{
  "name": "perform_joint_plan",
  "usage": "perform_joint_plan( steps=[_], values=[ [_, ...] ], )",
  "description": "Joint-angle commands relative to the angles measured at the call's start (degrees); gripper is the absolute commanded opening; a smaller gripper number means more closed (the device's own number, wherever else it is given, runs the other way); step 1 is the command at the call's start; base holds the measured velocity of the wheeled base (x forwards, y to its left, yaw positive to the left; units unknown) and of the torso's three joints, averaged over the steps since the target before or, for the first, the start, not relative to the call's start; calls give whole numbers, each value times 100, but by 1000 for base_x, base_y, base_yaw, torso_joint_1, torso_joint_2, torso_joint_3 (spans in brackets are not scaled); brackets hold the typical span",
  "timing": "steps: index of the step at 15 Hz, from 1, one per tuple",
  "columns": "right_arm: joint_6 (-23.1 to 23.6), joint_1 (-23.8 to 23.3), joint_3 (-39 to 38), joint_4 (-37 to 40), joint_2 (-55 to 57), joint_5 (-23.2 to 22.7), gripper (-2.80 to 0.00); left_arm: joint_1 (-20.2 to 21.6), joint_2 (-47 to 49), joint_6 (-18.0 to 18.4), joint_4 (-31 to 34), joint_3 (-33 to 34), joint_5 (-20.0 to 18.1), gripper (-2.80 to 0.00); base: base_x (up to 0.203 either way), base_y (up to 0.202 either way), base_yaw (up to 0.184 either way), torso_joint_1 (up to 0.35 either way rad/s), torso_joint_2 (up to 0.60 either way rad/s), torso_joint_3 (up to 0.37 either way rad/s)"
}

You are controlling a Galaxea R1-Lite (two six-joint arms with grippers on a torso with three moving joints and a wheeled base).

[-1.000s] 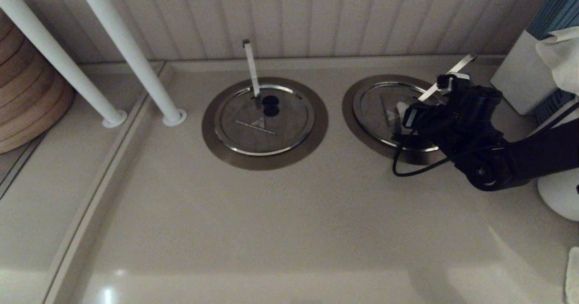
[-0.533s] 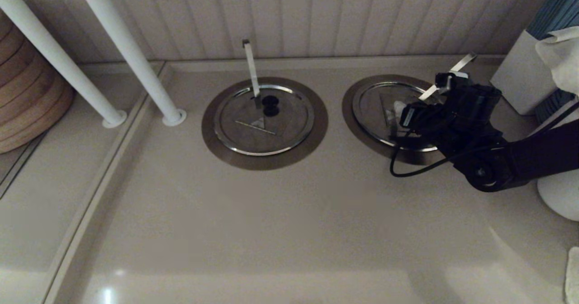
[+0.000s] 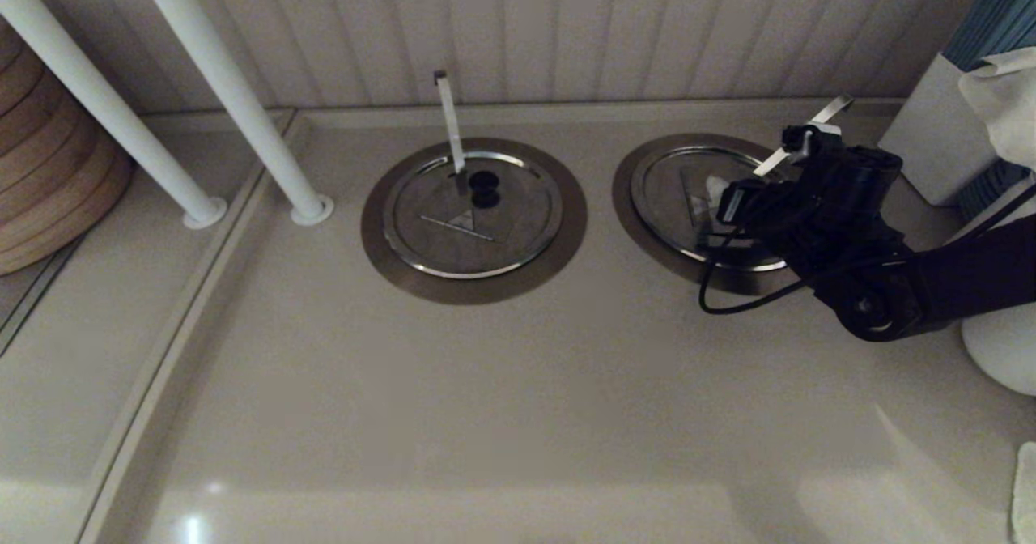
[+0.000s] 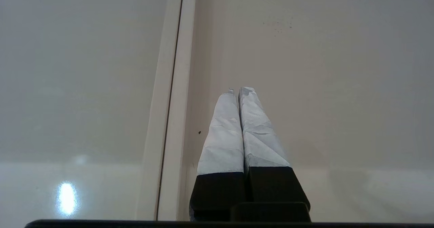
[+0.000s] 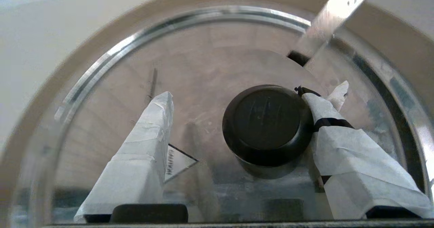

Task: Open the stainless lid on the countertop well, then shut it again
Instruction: Open the lid

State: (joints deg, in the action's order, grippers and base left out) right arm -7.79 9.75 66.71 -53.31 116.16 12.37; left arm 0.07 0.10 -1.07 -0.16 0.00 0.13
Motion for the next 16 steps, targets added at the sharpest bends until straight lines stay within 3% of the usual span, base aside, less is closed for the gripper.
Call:
perform_joint_plan(
  steps=[1,16],
  values=[
    [-3,22,-24,-30,-139,11,0,1,-1,-7,-2,0,4,-280,0,0,0,0,0,0],
    [-3,445,-193,-30,-550,107,0,1,-1,-5,-2,0,4,-280,0,0,0,0,0,0]
  ],
)
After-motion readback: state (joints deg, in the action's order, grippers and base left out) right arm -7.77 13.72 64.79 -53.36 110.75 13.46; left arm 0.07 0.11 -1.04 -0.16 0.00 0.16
